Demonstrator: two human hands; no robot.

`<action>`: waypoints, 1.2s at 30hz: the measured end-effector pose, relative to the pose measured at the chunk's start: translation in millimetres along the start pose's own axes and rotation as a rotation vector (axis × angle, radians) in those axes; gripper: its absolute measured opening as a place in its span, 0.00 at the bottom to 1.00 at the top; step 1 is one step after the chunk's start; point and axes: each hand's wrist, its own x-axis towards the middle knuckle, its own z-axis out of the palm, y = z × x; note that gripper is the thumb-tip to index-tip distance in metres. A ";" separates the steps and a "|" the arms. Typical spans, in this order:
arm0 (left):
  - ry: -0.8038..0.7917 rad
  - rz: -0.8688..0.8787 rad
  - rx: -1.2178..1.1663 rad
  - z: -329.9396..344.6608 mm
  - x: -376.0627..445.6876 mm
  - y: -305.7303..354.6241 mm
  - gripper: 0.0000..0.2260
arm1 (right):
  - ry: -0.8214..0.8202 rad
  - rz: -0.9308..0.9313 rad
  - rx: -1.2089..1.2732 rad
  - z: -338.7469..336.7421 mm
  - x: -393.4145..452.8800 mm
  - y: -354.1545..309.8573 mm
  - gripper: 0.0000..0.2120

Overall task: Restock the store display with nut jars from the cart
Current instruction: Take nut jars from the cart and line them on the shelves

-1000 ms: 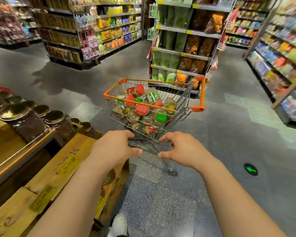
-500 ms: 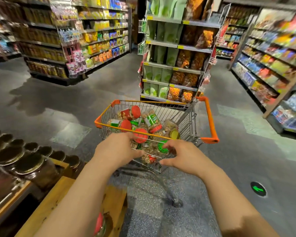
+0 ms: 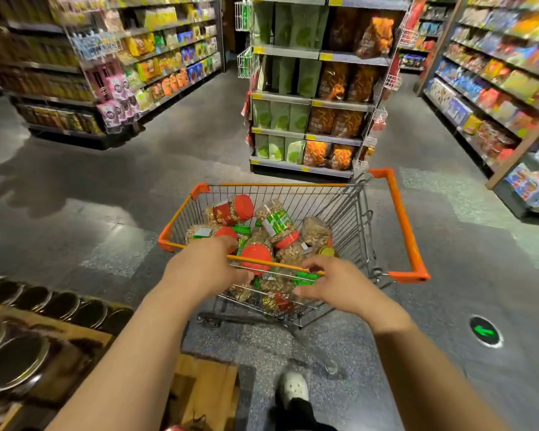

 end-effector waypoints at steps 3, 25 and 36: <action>-0.031 -0.015 -0.004 0.4 36.7 7.1 0.37 | -0.033 0.018 0.051 -9.2 34.1 15.5 0.24; -0.214 -0.182 0.071 83.6 395.5 39.6 0.44 | -0.215 0.325 0.475 7.4 377.9 177.7 0.41; -0.323 -0.209 -0.026 158.6 506.7 40.3 0.47 | -0.211 0.373 0.451 65.6 452.7 216.2 0.49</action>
